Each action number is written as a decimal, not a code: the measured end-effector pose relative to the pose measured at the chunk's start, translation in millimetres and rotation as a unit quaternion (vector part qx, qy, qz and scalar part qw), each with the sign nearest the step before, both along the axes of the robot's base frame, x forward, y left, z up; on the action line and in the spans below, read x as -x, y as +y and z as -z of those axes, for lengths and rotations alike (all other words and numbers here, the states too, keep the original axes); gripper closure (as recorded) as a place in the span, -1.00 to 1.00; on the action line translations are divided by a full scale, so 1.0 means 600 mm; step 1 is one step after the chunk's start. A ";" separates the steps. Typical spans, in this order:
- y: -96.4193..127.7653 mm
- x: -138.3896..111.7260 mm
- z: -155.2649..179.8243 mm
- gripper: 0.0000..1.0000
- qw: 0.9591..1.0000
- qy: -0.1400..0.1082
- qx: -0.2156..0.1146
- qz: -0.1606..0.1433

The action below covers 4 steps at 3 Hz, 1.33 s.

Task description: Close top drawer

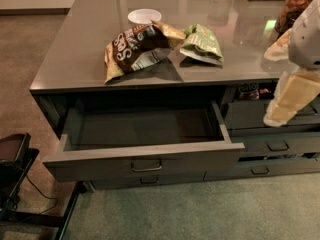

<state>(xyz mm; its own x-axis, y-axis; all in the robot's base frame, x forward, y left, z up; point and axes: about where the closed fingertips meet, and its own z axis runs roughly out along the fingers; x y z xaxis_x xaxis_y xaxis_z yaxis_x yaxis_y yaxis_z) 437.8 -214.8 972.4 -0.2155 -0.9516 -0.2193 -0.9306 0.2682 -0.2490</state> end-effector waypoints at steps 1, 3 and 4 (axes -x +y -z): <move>0.015 0.006 0.060 -0.15 0.999 0.009 -0.029 -0.010; 0.065 0.014 0.327 0.78 0.994 0.064 -0.078 -0.045; 0.103 0.025 0.462 1.00 0.988 0.111 -0.091 -0.060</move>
Offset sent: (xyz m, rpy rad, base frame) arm -0.0077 0.0378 -0.2374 0.1838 0.1459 0.0914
